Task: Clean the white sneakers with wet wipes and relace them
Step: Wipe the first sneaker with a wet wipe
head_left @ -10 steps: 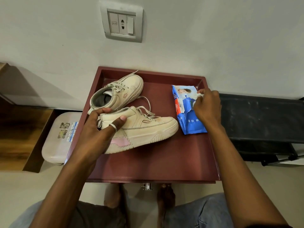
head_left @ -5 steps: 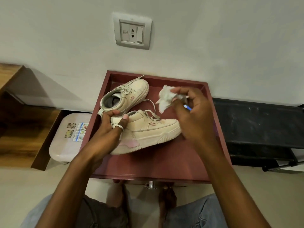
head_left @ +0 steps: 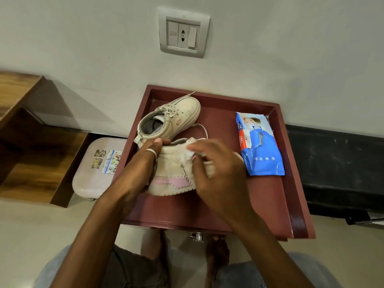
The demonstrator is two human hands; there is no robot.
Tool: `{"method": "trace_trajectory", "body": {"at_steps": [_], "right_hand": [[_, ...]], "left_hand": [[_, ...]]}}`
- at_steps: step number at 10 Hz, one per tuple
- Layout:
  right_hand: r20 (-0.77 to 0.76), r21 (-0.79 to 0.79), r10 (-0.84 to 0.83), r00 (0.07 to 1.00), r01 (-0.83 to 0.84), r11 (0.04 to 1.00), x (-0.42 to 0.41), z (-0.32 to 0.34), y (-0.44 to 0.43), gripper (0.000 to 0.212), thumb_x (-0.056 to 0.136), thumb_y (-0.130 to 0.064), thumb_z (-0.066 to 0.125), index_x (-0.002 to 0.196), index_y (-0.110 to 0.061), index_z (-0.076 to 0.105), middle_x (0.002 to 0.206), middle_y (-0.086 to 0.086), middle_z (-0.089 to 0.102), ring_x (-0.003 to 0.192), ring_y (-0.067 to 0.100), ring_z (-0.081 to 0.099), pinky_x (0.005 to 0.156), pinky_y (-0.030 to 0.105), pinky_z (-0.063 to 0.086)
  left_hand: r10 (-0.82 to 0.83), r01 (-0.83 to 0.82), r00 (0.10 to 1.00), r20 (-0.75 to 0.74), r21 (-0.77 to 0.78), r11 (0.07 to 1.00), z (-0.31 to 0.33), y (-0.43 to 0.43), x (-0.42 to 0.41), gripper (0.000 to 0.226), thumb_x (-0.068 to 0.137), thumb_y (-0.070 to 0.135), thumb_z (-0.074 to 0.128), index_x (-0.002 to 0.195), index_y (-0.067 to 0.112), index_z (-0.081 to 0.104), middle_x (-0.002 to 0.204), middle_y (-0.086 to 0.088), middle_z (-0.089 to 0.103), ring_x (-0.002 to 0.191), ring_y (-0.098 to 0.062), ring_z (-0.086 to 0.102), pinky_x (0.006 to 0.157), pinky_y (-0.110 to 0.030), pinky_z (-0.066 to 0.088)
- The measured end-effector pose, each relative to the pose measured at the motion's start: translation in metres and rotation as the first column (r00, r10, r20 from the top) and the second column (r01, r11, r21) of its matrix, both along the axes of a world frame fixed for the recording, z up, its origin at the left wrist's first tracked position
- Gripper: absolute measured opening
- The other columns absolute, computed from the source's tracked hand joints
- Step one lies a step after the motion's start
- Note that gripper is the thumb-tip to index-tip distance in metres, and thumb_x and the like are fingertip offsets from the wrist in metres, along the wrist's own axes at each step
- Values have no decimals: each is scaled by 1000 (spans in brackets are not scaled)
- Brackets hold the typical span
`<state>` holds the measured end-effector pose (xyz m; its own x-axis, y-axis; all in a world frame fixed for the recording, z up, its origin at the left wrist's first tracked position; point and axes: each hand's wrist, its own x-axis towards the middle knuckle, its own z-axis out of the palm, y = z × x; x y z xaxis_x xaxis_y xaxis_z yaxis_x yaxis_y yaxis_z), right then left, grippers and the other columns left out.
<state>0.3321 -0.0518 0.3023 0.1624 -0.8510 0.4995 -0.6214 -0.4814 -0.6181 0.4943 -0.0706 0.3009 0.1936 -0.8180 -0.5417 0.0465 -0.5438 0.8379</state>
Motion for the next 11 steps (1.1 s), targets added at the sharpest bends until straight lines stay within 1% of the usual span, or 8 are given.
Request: {"method": "trace_trajectory", "body": {"at_steps": [2, 3, 4, 6, 7, 8, 10, 11], "right_hand": [[-261, 17, 47, 964, -44, 999, 12, -11, 14, 26, 93, -10, 58, 116, -3, 68, 134, 11, 55, 120, 22, 54, 98, 31, 48], [-283, -18, -6, 959, 1, 1000, 8, -15, 9, 23, 89, -1, 62, 109, -3, 71, 114, 11, 66, 103, 25, 62, 88, 30, 51], [-171, -8, -157, 973, 158, 987, -8, -10, -8, 27, 83, 5, 64, 107, -6, 72, 101, 8, 69, 87, 23, 66, 76, 29, 50], [-341, -30, 52, 939, -66, 997, 44, -8, 17, 34, 88, 1, 53, 120, -2, 65, 121, 13, 63, 114, 27, 56, 99, 31, 47], [-350, -62, 36, 936, -61, 996, 26, -17, 4, 36, 86, 5, 54, 119, -2, 67, 120, 13, 64, 112, 28, 57, 95, 36, 51], [-168, 8, -231, 958, 236, 972, 8, -17, -8, 34, 83, 9, 61, 112, -6, 70, 111, 8, 65, 99, 24, 62, 78, 38, 55], [-296, -39, 22, 955, -35, 999, 28, -17, 1, 35, 83, 6, 59, 114, -4, 70, 111, 9, 66, 104, 24, 59, 88, 34, 52], [-198, 22, -197, 960, 206, 978, 15, -15, -10, 39, 77, 12, 64, 111, -4, 71, 105, 8, 68, 98, 24, 62, 80, 38, 54]], "left_hand": [[-89, 88, 995, -41, -29, 996, 9, 19, 1, 33, 105, 51, 41, 103, 44, 72, 100, 11, 78, 100, -17, 73, 97, -55, 55], [-120, 118, 992, -44, -49, 992, 18, 23, 1, 32, 106, 46, 41, 103, 41, 73, 99, 11, 77, 97, -16, 72, 95, -49, 57], [-81, 59, 990, -116, -182, 981, 1, 27, 20, 38, 110, 32, 37, 87, 31, 69, 112, 3, 72, 92, -13, 65, 66, -14, 52], [-104, 101, 993, -57, -51, 994, 6, 18, 0, 31, 102, 50, 47, 109, 36, 74, 98, 7, 79, 82, -8, 75, 74, -35, 61], [-99, 97, 991, -88, -33, 995, 6, 16, 0, 31, 101, 52, 48, 104, 38, 75, 99, 4, 78, 87, -16, 73, 80, -43, 58], [-81, 81, 993, -87, -2, 997, 3, 13, 2, 30, 99, 50, 48, 95, 39, 76, 97, 3, 75, 94, -24, 70, 81, -47, 56], [-36, 46, 986, -166, 57, 997, -2, 12, 6, 29, 95, 50, 56, 98, 33, 79, 81, 4, 74, 69, -16, 68, 66, -33, 51], [-37, 48, 986, -161, 62, 997, -4, 12, 8, 28, 93, 50, 57, 100, 34, 79, 86, 1, 73, 77, -24, 64, 72, -42, 46]]}}
